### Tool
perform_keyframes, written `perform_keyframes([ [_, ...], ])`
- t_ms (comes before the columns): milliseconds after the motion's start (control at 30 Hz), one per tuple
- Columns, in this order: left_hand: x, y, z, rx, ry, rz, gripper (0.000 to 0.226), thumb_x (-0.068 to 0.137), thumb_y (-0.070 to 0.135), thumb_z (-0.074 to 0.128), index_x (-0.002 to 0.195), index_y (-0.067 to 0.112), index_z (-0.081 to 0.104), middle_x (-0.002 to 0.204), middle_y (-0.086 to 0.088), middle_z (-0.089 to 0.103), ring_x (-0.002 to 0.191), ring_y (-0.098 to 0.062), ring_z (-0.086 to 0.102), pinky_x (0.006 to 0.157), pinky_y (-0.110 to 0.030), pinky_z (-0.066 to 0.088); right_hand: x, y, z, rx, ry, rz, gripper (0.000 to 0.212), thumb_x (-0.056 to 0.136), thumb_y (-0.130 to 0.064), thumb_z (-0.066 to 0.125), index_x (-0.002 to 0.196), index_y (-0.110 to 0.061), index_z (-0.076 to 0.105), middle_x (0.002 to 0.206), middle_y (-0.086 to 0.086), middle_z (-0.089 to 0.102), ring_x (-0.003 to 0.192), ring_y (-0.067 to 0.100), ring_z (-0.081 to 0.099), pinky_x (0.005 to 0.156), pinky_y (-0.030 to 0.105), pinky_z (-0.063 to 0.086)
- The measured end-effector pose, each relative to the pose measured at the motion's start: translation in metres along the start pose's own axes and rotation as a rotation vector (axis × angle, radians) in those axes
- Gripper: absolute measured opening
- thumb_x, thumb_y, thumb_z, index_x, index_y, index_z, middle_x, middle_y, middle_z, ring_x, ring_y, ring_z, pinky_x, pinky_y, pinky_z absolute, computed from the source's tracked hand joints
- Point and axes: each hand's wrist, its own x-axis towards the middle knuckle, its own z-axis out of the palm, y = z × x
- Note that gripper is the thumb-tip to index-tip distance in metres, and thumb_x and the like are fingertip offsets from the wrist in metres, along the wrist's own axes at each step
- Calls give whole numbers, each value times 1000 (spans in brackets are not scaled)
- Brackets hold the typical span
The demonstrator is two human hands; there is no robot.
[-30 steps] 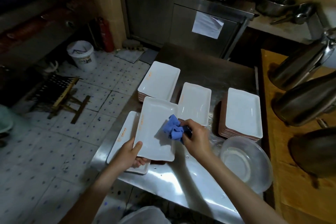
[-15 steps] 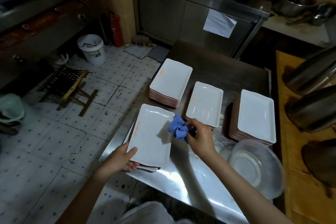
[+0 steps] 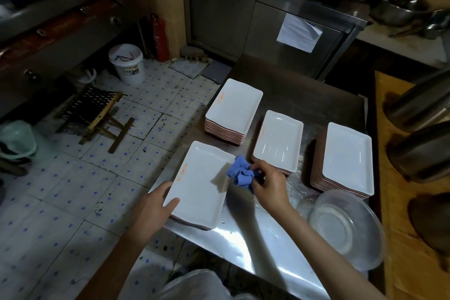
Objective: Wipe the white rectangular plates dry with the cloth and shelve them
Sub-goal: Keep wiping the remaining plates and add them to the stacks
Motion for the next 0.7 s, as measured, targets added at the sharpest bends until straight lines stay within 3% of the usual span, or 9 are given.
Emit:
perform_keyframes([
  [100, 1, -4, 0, 84, 9, -17, 46, 95, 34, 54, 139, 26, 46, 103, -8, 68, 71, -10, 46, 51, -12, 28, 0, 0, 1, 9, -2, 0, 23, 68, 7, 62, 85, -9, 64, 76, 0, 61, 70, 19, 53, 58, 19, 36],
  [233, 1, -6, 2, 211, 39, -4, 48, 95, 39, 51, 142, 34, 41, 94, -5, 69, 67, -11, 46, 52, -20, 30, 0, 1, 3, 15, 1, 1, 23, 67, 7, 62, 83, -10, 63, 73, -1, 60, 66, 18, 52, 57, 13, 35],
  [333, 1, -8, 4, 229, 78, 2, 47, 95, 39, 50, 142, 35, 42, 96, -3, 70, 69, -12, 50, 57, -22, 35, 0, 1, 5, 27, -10, 5, 24, 67, 8, 61, 81, -12, 62, 73, -1, 60, 66, 18, 51, 57, 18, 36],
  [467, 4, -9, 7, 265, 103, 17, 45, 96, 40, 48, 140, 31, 45, 109, 0, 69, 91, -16, 64, 65, -21, 41, 1, 1, 5, 37, -14, 17, 24, 69, 6, 62, 82, -13, 62, 74, -3, 59, 66, 15, 51, 57, 17, 36],
  [700, 14, -6, 15, 257, 137, 31, 47, 94, 39, 53, 137, 21, 48, 116, -4, 68, 94, -21, 66, 61, -23, 41, 0, 6, 1, 61, 25, 40, 21, 70, 6, 62, 84, -10, 63, 75, 1, 61, 70, 21, 54, 61, 33, 42],
])
